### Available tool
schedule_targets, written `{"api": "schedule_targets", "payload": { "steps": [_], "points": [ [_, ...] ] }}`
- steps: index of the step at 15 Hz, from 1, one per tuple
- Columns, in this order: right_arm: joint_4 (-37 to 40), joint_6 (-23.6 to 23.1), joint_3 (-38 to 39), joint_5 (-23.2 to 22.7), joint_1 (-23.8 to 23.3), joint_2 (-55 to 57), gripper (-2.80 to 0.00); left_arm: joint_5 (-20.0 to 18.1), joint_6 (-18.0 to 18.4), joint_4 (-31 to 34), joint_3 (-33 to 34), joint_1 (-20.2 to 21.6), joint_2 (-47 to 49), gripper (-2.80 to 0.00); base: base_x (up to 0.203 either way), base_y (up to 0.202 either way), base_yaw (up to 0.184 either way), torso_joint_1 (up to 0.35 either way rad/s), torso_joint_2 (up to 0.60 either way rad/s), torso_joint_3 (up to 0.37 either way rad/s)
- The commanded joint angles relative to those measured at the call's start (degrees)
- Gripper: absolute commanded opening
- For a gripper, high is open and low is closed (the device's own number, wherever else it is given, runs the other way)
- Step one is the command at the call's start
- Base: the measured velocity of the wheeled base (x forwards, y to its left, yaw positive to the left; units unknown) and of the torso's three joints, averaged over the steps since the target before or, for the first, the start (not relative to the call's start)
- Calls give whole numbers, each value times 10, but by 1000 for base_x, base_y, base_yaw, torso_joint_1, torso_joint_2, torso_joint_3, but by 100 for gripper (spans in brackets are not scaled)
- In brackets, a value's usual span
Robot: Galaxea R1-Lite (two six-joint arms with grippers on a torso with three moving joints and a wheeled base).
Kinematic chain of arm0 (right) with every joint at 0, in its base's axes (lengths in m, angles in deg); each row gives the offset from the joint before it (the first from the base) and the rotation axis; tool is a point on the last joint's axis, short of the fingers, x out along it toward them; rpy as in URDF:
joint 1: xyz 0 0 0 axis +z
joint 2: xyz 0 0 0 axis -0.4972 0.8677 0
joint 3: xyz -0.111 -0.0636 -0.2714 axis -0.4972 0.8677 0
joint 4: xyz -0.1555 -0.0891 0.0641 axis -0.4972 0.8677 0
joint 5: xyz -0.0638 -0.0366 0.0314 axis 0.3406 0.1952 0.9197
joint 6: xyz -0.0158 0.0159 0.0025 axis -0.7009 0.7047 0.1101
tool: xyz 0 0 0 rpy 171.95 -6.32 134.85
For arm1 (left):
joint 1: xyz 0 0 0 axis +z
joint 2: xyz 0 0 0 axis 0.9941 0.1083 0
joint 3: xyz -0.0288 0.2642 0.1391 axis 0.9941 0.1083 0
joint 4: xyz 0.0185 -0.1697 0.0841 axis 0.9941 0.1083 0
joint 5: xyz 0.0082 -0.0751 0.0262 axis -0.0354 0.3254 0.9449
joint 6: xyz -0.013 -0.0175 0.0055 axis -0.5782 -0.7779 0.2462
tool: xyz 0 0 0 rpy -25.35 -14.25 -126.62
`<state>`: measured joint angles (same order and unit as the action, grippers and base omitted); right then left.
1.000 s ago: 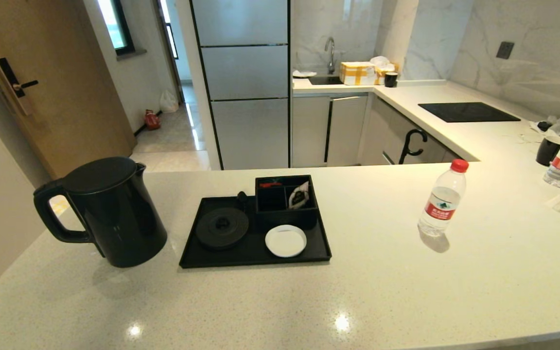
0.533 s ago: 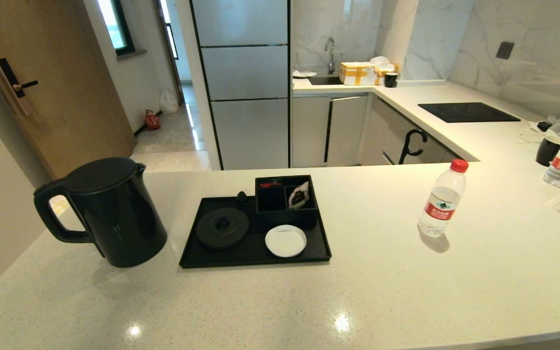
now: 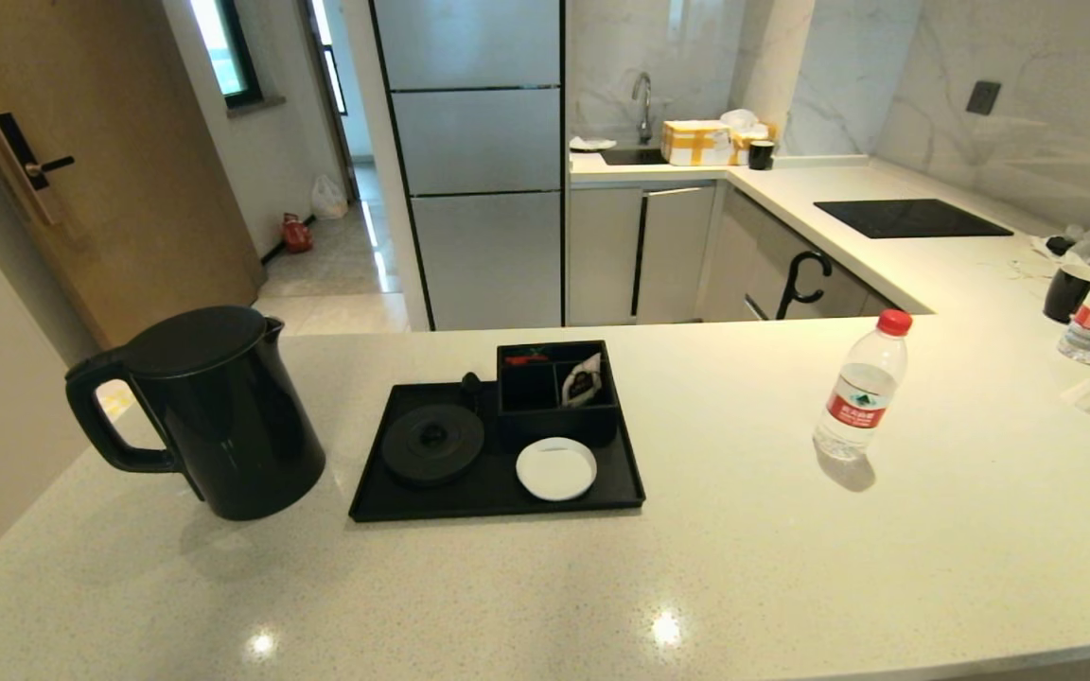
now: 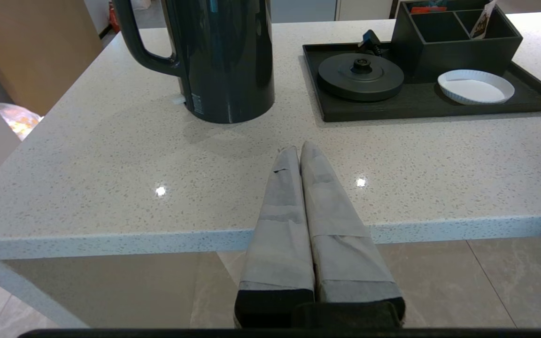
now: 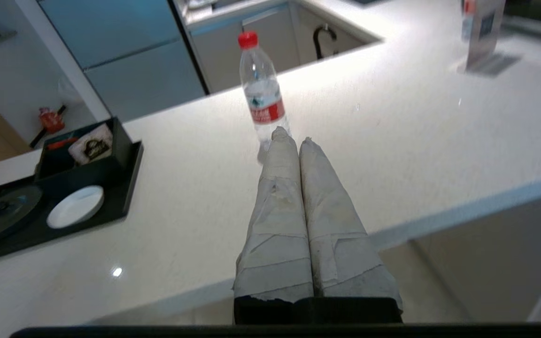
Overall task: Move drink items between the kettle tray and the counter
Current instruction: Return the bottled water to its original position
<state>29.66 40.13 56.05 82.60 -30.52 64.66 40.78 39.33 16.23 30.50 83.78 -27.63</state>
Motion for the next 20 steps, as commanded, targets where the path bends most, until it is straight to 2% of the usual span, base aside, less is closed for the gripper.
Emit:
{"api": "schedule_targets", "payload": {
  "steps": [1,3,4,5,6,8,9,13,20],
  "points": [
    [-47,-31,56,2,1,1,-280,0,0,0,0,0,0,-280,0,0,0,0,0,0],
    [-137,-98,143,0,1,1,-280,0,0,0,0,0,0,-280,0,0,0,0,0,0],
    [-166,-116,158,-15,1,1,-280,0,0,0,0,0,0,-280,0,0,0,0,0,0],
    [-159,-115,160,-59,1,1,-280,0,0,0,0,0,0,-280,0,0,0,0,0,0],
    [-155,-115,161,-65,1,1,-280,0,0,0,0,0,0,-280,0,0,0,0,0,0],
    [-79,-117,156,-85,1,1,-280,0,0,0,0,0,0,-280,0,0,0,0,0,0],
    [-71,-117,153,-91,1,1,-280,0,0,0,0,0,0,-280,0,0,0,0,0,0],
    [-92,-98,159,-86,1,1,-280,0,0,0,0,0,0,-280,0,0,0,0,0,0],
    [-97,-102,161,-88,1,1,-280,0,0,0,0,0,0,-280,0,0,0,0,0,0]
  ]
}}
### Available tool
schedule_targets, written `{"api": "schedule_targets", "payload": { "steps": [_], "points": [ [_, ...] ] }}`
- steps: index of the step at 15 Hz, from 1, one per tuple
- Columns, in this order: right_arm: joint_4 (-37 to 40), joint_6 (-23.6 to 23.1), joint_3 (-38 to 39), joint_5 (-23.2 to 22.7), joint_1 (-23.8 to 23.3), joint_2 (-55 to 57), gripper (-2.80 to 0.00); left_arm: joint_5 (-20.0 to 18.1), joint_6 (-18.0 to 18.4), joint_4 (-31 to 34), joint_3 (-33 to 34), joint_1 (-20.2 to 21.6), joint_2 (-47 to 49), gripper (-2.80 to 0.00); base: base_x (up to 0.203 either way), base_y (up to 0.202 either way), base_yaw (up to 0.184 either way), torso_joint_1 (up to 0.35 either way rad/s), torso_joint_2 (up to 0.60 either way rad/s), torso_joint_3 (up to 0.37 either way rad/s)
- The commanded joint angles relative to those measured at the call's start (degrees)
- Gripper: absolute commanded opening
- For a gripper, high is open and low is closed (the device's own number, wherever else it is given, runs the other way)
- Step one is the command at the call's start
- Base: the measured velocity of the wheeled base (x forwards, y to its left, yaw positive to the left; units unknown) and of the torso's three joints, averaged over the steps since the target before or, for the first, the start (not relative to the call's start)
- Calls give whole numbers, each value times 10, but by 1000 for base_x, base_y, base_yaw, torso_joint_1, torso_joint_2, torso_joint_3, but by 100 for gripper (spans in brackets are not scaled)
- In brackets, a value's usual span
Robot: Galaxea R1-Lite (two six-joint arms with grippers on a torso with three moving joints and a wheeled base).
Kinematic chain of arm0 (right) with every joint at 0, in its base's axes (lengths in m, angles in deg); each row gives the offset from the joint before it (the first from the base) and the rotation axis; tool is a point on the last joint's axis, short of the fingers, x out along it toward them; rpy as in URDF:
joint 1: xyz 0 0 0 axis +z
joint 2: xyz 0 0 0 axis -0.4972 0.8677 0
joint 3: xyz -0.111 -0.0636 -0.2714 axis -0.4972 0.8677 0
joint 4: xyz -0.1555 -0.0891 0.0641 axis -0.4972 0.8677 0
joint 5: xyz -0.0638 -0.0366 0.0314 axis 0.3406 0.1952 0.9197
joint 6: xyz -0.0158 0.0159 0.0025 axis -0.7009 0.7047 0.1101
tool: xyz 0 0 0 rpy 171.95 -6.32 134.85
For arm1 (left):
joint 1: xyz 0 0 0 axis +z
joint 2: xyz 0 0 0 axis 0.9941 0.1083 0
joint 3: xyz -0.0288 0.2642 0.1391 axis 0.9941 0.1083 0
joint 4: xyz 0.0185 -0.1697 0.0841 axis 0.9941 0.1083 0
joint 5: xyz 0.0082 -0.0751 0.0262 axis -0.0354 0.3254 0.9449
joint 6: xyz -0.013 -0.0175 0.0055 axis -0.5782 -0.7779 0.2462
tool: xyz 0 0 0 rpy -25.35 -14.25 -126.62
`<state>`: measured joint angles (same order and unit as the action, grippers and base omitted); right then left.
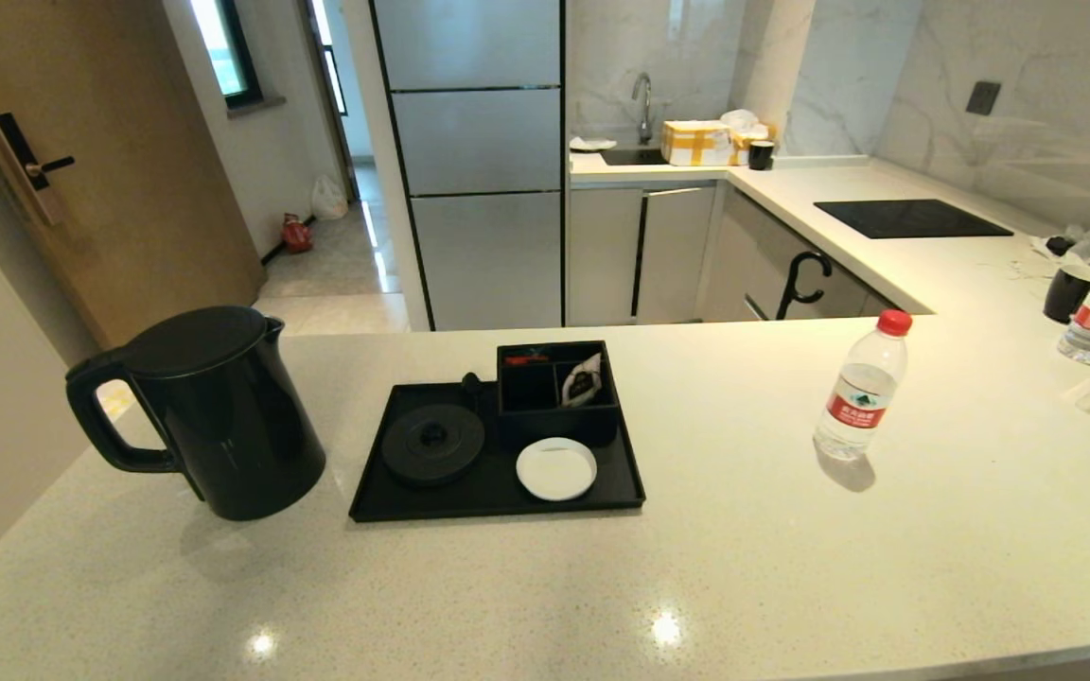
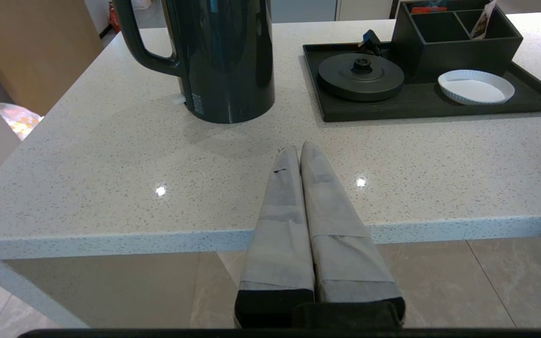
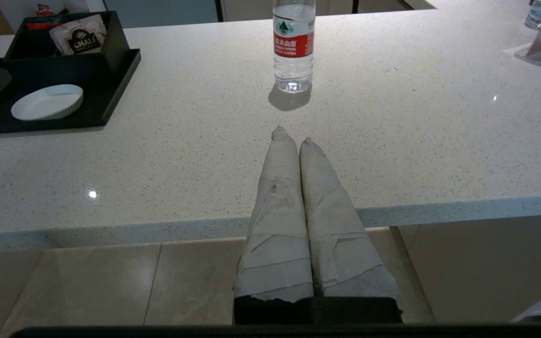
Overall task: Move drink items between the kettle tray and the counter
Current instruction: Return the bottled water to its original position
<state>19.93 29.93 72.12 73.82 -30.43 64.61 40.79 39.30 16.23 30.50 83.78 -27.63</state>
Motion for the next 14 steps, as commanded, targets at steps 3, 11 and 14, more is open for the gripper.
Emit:
{"api": "schedule_targets", "payload": {
  "steps": [3,11,14],
  "points": [
    [-1,2,0,1,1,2,-280,0,0,0,0,0,0,-280,0,0,0,0,0,0],
    [140,37,-239,-5,0,66,-280,0,0,0,0,0,0,-280,0,0,0,0,0,0],
    [316,54,-396,2,-1,151,-280,0,0,0,0,0,0,-280,0,0,0,0,0,0]
  ]
}}
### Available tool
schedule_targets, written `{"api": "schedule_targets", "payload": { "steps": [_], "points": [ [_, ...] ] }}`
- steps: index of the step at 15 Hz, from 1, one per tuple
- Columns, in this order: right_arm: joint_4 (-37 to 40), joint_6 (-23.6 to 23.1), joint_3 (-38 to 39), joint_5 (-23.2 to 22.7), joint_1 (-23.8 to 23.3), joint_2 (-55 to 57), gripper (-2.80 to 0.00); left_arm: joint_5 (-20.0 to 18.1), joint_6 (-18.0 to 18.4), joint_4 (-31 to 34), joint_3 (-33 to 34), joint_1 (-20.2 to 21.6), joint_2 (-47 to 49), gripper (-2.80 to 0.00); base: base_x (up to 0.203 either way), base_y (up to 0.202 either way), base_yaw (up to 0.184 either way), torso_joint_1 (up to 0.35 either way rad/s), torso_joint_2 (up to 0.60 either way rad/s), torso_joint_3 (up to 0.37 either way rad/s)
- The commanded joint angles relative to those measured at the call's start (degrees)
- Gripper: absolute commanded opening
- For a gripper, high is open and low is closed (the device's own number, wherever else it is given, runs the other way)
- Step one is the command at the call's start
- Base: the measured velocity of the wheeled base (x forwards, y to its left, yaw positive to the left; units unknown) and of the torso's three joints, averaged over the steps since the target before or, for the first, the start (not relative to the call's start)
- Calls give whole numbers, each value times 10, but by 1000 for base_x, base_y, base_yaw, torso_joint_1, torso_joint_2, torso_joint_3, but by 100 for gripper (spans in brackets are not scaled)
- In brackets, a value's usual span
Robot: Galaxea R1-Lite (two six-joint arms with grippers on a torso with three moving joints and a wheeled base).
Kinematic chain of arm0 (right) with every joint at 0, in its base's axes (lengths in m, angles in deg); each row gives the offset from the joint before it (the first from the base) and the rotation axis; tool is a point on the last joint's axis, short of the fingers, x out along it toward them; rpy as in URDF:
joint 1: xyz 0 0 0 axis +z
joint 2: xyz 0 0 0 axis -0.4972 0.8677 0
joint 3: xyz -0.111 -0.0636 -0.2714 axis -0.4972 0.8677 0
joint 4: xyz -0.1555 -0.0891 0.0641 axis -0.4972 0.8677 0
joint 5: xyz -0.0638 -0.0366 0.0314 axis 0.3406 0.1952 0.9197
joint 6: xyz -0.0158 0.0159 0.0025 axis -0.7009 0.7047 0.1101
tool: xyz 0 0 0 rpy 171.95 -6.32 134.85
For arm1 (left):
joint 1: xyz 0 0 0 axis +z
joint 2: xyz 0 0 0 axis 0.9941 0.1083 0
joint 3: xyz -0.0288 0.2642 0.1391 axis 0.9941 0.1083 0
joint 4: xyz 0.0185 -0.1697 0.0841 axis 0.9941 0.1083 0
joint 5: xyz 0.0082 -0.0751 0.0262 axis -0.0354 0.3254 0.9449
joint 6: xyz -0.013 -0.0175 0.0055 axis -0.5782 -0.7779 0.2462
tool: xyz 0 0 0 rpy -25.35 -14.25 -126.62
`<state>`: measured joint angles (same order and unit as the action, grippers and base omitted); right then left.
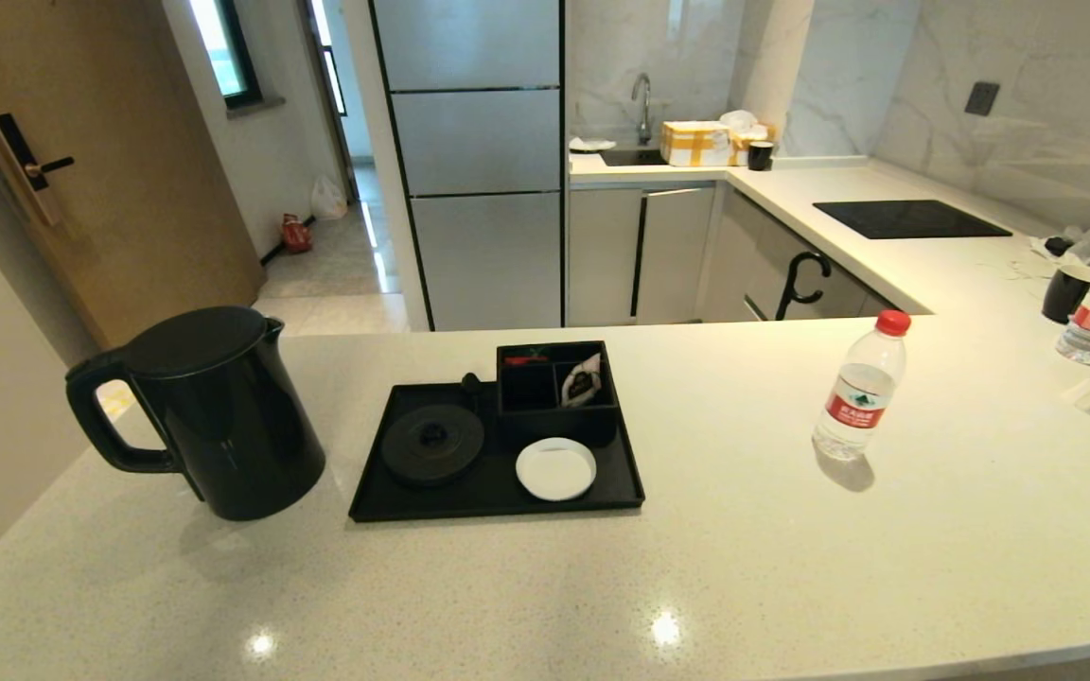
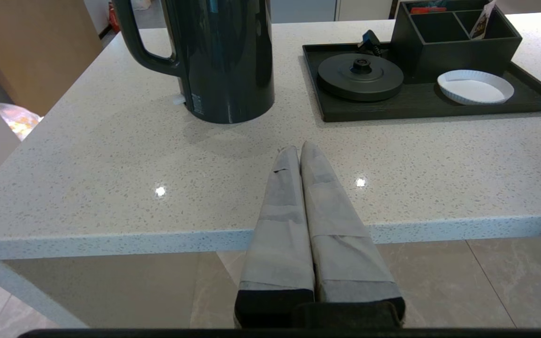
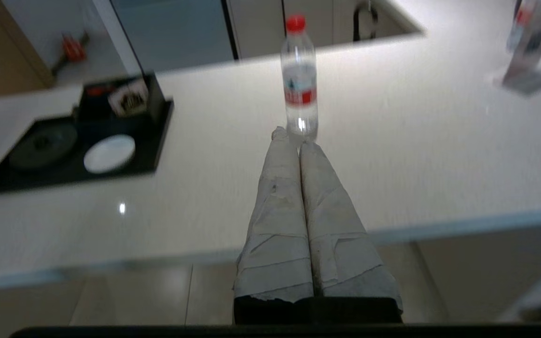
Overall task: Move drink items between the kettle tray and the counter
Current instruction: Return the bottled water to its original position
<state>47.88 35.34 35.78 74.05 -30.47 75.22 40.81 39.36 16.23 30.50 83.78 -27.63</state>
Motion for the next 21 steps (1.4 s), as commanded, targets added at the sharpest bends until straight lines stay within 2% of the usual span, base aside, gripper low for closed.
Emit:
{"api": "schedule_targets", "payload": {
  "steps": [1,6,8,10,11,16,19,21],
  "points": [
    [66,3,-52,1,0,69,-280,0,0,0,0,0,0,-280,0,0,0,0,0,0],
    [5,-10,-52,-2,0,186,-280,0,0,0,0,0,0,-280,0,0,0,0,0,0],
    [-50,-36,-27,0,0,220,-280,0,0,0,0,0,0,-280,0,0,0,0,0,0],
    [-133,-40,-3,2,0,270,-280,0,0,0,0,0,0,-280,0,0,0,0,0,0],
    [-144,-36,0,2,0,294,-280,0,0,0,0,0,0,-280,0,0,0,0,0,0],
    [-183,31,0,-2,13,459,-280,0,0,0,0,0,0,-280,0,0,0,0,0,0],
    [-274,72,6,-3,47,562,-280,0,0,0,0,0,0,-280,0,0,0,0,0,0],
    [-345,82,13,0,62,634,-280,0,0,0,0,0,0,-280,0,0,0,0,0,0]
  ]
}}
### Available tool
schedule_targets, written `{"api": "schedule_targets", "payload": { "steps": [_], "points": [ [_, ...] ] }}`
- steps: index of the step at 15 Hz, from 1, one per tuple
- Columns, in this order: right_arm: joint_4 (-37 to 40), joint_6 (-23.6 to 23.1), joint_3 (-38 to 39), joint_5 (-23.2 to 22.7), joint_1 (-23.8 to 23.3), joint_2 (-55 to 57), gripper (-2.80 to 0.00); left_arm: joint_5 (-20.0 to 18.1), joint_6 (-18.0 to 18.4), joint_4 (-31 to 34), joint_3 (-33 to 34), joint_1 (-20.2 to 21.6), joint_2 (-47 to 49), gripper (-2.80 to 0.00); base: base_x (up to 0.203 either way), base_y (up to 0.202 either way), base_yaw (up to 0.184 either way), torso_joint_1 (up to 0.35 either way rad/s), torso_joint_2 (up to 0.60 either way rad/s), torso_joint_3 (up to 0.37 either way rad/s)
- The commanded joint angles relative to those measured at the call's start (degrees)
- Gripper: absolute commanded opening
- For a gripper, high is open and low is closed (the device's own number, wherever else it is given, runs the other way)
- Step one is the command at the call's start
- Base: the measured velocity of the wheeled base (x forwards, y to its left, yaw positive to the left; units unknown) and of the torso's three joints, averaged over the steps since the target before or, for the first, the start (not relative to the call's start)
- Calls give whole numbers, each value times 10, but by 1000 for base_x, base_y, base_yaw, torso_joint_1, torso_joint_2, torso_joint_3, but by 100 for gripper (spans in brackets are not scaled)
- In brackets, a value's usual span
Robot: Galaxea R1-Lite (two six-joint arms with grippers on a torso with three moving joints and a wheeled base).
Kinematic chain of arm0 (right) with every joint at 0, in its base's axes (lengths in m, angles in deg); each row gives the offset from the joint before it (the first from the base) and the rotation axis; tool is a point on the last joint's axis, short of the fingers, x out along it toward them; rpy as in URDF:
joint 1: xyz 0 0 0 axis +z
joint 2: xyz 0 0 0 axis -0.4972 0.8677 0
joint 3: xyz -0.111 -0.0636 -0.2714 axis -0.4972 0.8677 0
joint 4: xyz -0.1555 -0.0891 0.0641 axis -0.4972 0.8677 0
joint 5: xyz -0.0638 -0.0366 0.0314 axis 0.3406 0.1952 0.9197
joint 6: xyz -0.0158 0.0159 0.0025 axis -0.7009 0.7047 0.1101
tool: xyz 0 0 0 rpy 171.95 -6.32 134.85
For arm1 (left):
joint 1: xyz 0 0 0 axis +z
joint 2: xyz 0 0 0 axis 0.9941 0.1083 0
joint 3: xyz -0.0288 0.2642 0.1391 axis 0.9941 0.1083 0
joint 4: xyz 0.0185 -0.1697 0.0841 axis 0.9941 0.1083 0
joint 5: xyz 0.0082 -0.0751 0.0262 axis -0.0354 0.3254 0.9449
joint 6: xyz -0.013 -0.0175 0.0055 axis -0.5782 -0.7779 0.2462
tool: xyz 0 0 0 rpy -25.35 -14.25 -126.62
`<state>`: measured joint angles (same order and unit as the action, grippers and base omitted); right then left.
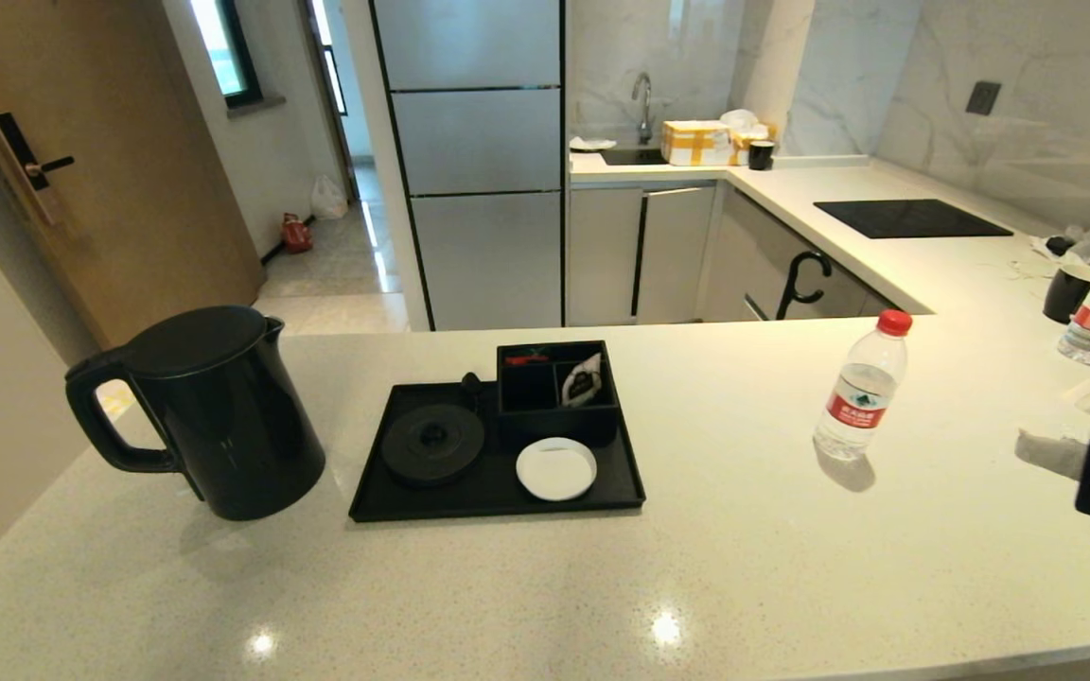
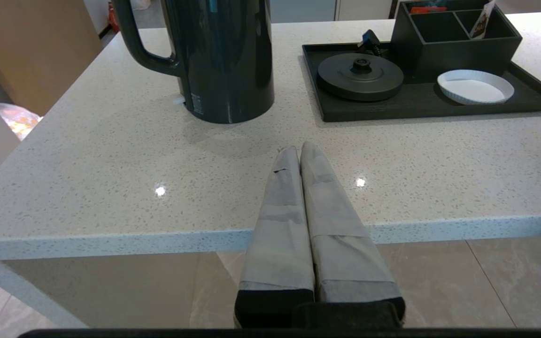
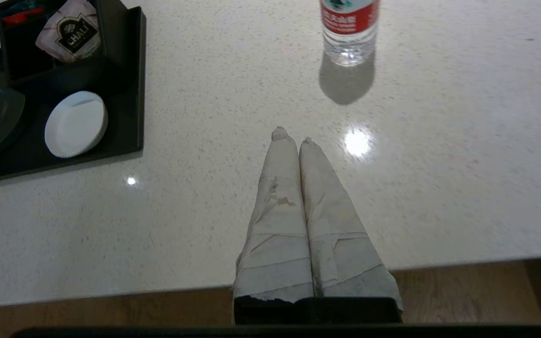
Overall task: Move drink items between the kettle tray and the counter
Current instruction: Return the bottled water to its original position
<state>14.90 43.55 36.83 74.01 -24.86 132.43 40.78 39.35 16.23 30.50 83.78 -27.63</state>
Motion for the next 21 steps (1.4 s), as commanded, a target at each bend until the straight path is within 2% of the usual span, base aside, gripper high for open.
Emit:
{"api": "schedule_targets", "payload": {
  "steps": [1,5,9,10,12,14,19,21],
  "points": [
    [-56,6,4,1,11,107,-280,0,0,0,0,0,0,-280,0,0,0,0,0,0],
    [-199,26,8,3,19,246,-280,0,0,0,0,0,0,-280,0,0,0,0,0,0],
    [-276,48,1,4,6,329,-280,0,0,0,0,1,0,-280,0,0,0,0,0,0],
    [-299,53,-1,10,0,347,0,0,0,0,0,0,0,-280,0,0,0,0,0,0],
    [-352,58,-1,34,-22,367,0,0,0,0,0,0,0,-280,0,0,0,0,0,0],
    [-411,59,7,36,-40,392,0,0,0,0,0,0,0,-280,0,0,0,0,0,0],
    [-472,89,19,37,-40,416,0,0,0,0,0,0,0,-280,0,0,0,0,0,0],
    [-523,90,18,37,-37,445,0,0,0,0,0,0,0,-280,0,0,0,0,0,0]
  ]
}}
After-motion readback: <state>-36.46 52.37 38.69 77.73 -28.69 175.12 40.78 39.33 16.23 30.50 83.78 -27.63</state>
